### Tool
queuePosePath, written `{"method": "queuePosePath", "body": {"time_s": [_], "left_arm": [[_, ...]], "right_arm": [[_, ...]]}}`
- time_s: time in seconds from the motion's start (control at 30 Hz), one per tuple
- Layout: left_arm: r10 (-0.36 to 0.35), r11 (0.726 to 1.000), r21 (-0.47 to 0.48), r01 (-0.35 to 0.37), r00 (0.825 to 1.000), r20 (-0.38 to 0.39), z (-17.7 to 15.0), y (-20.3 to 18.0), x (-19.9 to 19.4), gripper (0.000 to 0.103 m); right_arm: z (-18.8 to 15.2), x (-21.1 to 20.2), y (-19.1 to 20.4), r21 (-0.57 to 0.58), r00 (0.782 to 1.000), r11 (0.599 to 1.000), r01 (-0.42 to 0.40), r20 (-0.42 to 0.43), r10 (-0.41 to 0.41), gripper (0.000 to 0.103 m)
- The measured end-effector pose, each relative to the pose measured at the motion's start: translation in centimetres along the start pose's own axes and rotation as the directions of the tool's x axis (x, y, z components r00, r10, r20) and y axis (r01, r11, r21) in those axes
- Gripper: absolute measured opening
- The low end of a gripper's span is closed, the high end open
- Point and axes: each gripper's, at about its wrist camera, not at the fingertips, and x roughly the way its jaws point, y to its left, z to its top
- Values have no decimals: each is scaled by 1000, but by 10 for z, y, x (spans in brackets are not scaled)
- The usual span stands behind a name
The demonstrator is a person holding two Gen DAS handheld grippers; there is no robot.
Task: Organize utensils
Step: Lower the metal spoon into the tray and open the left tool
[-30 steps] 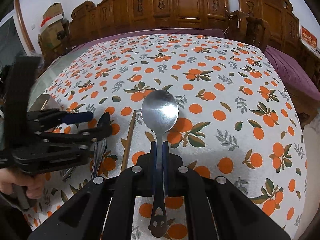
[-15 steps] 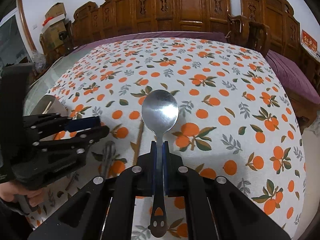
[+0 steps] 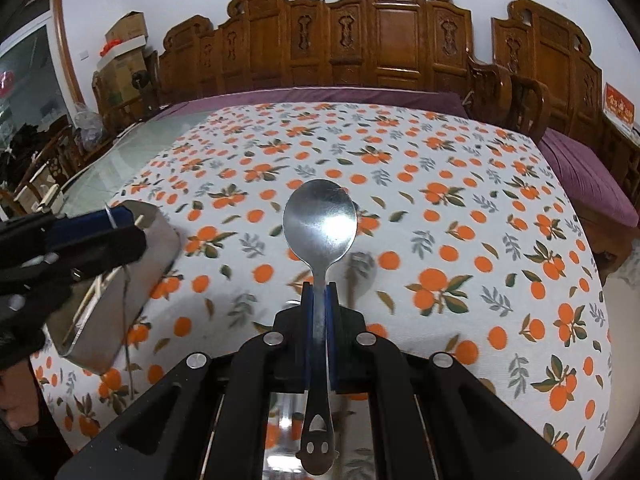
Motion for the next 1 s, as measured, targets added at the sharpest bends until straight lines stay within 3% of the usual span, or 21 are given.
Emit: {"method": "queuePosePath", "body": {"time_s": [0.27, 0.5, 0.77, 1.0], "left_arm": [[17, 1000, -2, -17, 998, 54, 6, 28, -48, 26], [76, 997, -2, -76, 995, 59, 2, 71, -70, 26], [132, 990, -42, -132, 991, -21, -21, 122, -52, 26], [121, 988, -82, -128, 989, -88, -48, 138, -27, 26]], "right_arm": [[4, -14, 37, -42, 999, 999, -20, 39, 22, 7], [6, -24, 63, -77, 997, 996, -46, 64, 51, 7], [6, -24, 87, -125, 995, 990, -68, 60, 76, 7], [3, -18, 99, -148, 996, 986, -73, 43, 81, 7]]}}
